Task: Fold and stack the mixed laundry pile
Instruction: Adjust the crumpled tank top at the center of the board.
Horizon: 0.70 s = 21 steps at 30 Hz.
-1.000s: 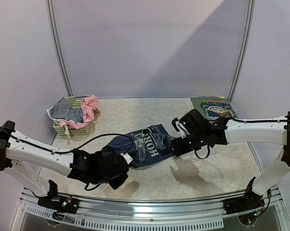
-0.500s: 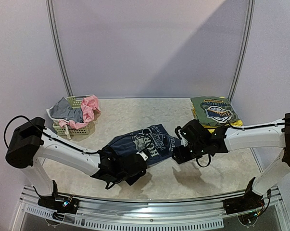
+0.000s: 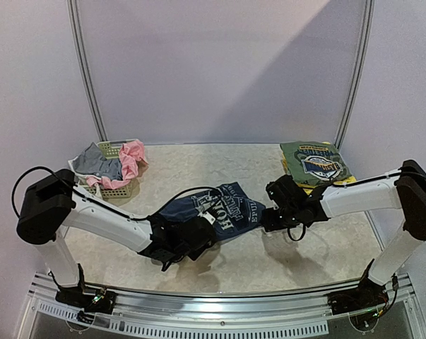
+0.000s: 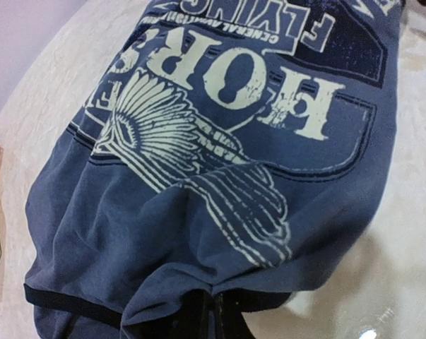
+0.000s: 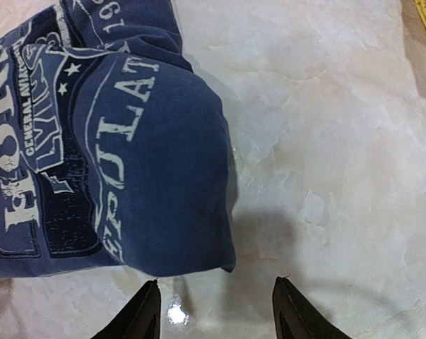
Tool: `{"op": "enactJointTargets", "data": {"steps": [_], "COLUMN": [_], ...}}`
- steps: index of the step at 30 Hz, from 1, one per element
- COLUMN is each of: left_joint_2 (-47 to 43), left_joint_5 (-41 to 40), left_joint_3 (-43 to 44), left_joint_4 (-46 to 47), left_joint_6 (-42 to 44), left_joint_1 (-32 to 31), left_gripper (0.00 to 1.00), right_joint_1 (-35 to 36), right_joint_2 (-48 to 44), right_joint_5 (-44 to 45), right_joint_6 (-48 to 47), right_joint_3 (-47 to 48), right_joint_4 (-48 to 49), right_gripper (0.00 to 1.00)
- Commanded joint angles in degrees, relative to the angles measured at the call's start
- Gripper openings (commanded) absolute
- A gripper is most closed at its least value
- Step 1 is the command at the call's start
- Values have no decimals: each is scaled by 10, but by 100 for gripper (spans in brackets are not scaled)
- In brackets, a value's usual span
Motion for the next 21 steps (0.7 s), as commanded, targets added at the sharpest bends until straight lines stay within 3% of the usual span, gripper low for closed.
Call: {"op": "enactJointTargets", "data": {"steps": [1,12,15,18,21], "left_joint_2": [8,-51,-73,-90,-115], "left_joint_5": [-18,-24,-23,-25,-36], "left_joint_3": [-2,7,7,16,26], "left_joint_4": [30,-21,-32,-59,-93], "left_joint_6": [8,5,7,6,6], "left_joint_1": [8,8,8,8,8], "left_gripper": [0,0,0,0,0], "right_joint_1": [-12,-29,-30,-31,-31], "right_joint_2": [32,63,66,56,29], "right_joint_5": [-4,-12,-15,-11,-17], "right_joint_6": [-9,-35,-44,-55,-65], "right_joint_3": [-6,-2,-6,2,16], "right_joint_4": [52,106,131,116,73], "right_gripper": [52,33,22,2,0]}}
